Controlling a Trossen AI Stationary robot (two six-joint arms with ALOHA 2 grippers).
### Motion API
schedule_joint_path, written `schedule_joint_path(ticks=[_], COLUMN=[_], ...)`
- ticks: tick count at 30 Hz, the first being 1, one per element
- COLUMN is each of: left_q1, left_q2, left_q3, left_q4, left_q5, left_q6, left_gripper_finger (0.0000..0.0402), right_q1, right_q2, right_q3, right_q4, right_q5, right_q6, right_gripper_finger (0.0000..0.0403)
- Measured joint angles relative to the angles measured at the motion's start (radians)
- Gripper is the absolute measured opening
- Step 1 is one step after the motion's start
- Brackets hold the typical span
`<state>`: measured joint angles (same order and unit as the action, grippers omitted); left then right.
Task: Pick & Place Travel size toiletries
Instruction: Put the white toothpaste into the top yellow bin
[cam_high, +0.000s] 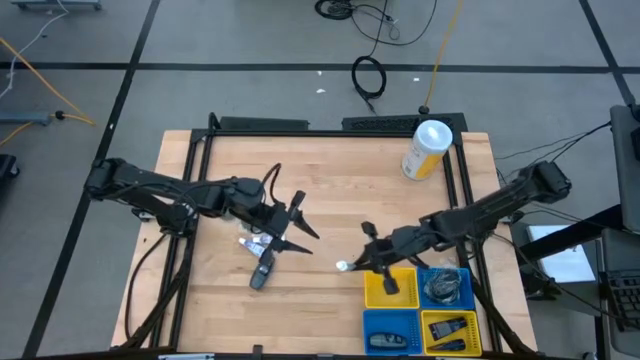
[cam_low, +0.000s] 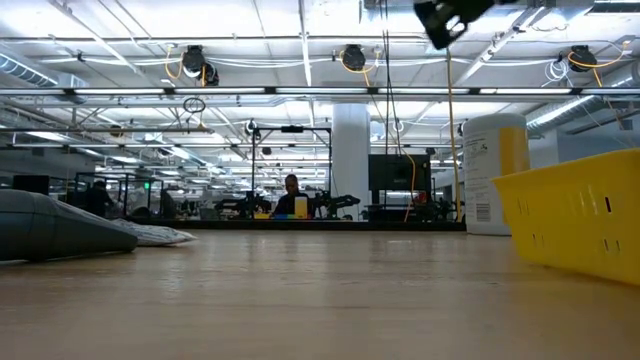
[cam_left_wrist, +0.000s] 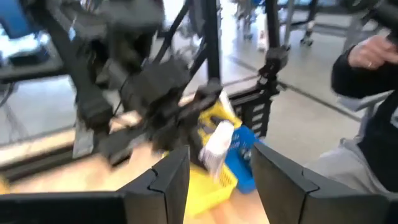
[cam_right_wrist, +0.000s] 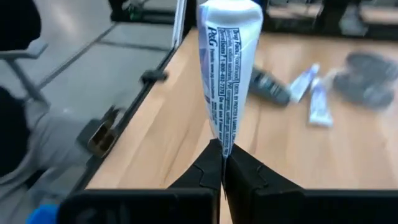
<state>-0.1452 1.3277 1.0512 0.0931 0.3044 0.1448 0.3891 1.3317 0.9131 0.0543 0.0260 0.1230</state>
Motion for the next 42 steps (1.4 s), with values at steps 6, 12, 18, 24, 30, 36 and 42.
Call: schedule_joint_path(ticks=[6, 12, 18, 24, 30, 36, 42], left_q1=[0.000, 0.000, 0.000, 0.000, 0.000, 0.000, 0.000], left_q2=[-0.003, -0.003, -0.003, -0.003, -0.003, -0.003, -0.002], left_q3=[0.000, 0.000, 0.000, 0.000, 0.000, 0.000, 0.000], left_q4=[-0.068, -0.114, -0.181, -0.271, -0.380, -0.464, -0.523], left_q5=[-0.083, -0.107, -0.107, -0.107, -0.107, -0.152, -0.176], left_q6=[-0.051, -0.083, -0.124, -0.165, -0.219, -0.272, -0.288], left_gripper_finger=[0.0153, 0.0152, 0.0152, 0.0152, 0.0152, 0.0152, 0.0152], right_q1=[0.059, 0.112, 0.166, 0.210, 0.234, 0.245, 0.244], right_q2=[-0.054, -0.074, -0.075, -0.075, -0.075, -0.075, -0.075], right_q3=[0.000, 0.000, 0.000, 0.000, 0.000, 0.000, -0.011], right_q4=[-0.250, -0.440, -0.531, -0.594, -0.646, -0.661, -0.658], right_q5=[-0.002, -0.004, -0.082, -0.139, -0.167, -0.183, -0.161], right_q6=[0.157, 0.340, 0.502, 0.632, 0.719, 0.734, 0.731], right_gripper_finger=[0.0000, 0.0000, 0.0000, 0.0000, 0.0000, 0.0000, 0.0000])
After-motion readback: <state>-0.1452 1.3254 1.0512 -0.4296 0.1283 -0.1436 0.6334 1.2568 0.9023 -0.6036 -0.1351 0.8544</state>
